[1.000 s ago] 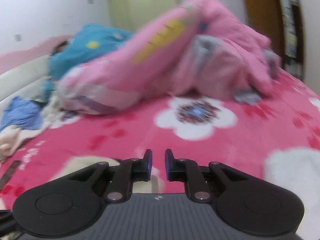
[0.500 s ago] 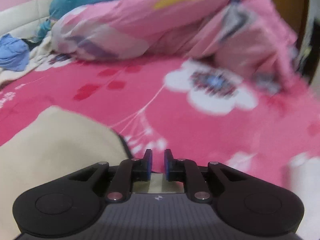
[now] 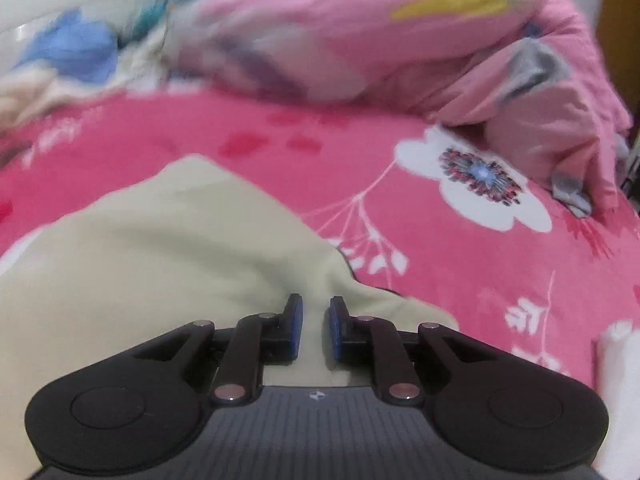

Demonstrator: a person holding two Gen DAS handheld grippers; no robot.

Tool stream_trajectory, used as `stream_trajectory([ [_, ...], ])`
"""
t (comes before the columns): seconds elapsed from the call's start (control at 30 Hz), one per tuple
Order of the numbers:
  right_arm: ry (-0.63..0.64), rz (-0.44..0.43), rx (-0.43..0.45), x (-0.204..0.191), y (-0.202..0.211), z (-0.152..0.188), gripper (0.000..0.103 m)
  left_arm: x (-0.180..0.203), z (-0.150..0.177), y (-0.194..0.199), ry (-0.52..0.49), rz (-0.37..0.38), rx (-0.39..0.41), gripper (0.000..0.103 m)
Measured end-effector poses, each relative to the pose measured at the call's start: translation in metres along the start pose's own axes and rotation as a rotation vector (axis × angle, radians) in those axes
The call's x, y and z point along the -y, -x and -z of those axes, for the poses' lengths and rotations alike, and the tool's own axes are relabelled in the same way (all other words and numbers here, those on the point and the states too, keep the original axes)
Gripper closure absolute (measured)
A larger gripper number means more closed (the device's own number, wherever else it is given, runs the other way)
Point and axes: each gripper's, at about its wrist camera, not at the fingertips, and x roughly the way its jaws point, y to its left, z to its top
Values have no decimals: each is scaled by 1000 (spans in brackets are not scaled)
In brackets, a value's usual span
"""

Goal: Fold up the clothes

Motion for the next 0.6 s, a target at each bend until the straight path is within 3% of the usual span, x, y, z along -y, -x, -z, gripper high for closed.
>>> stream_trajectory([
  [0.07, -13, 31, -20, -1, 12, -12, 88, 2, 2, 0, -19, -1, -3, 30],
  [0.17, 8, 14, 49, -9, 50, -17, 87, 2, 3, -1, -16, 1, -1, 29],
  [0.23, 5, -71, 97, -13, 74, -11, 87, 2, 3, -2, -13, -4, 2, 28],
  [0.3, 15, -119, 57, -18, 76, 5, 86, 3, 4, -3, -14, -12, 6, 27],
  [0.4, 24, -106, 54, -18, 62, 35, 86, 8, 4, -4, -32, -23, 1, 27],
  [0.5, -38, -95, 34, -15, 70, 22, 86, 10, 3, -4, -48, -40, -11, 27],
  [0.6, -6, -85, 87, -21, 98, 17, 86, 8, 2, -4, -41, -41, -16, 27],
])
